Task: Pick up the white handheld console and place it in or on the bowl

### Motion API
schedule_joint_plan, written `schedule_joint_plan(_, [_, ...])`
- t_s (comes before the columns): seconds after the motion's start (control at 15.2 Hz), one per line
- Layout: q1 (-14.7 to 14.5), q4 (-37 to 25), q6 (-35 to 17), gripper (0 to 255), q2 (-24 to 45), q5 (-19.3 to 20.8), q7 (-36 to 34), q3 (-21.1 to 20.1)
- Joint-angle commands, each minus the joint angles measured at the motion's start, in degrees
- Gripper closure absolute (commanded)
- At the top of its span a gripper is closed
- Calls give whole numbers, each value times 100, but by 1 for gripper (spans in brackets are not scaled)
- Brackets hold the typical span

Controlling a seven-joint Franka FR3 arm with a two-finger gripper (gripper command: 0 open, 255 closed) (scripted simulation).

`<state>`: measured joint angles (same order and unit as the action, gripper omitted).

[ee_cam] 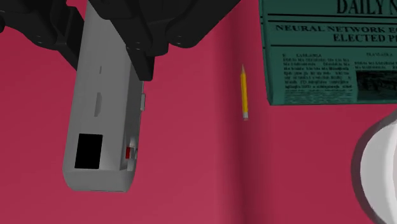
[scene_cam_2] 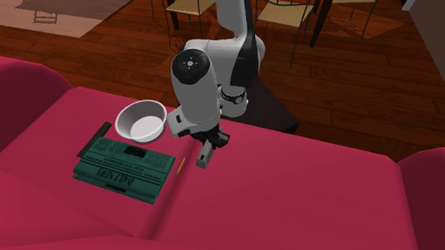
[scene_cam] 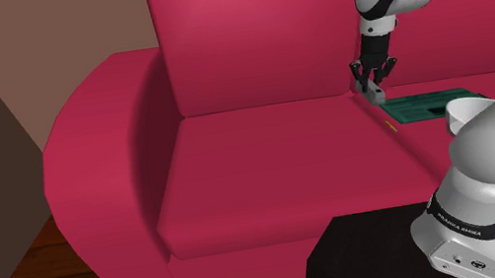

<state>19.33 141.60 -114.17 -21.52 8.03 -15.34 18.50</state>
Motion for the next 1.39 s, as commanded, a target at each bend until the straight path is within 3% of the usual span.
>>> schedule_joint_plan(0.0, [163,101,89,255,-209,163,223,155])
schedule_joint_plan(0.66, [998,333,274,255,-786,984,1456,1077])
schedule_joint_plan(1.32, [1592,-112,282,255,-638,1575,2892,2197])
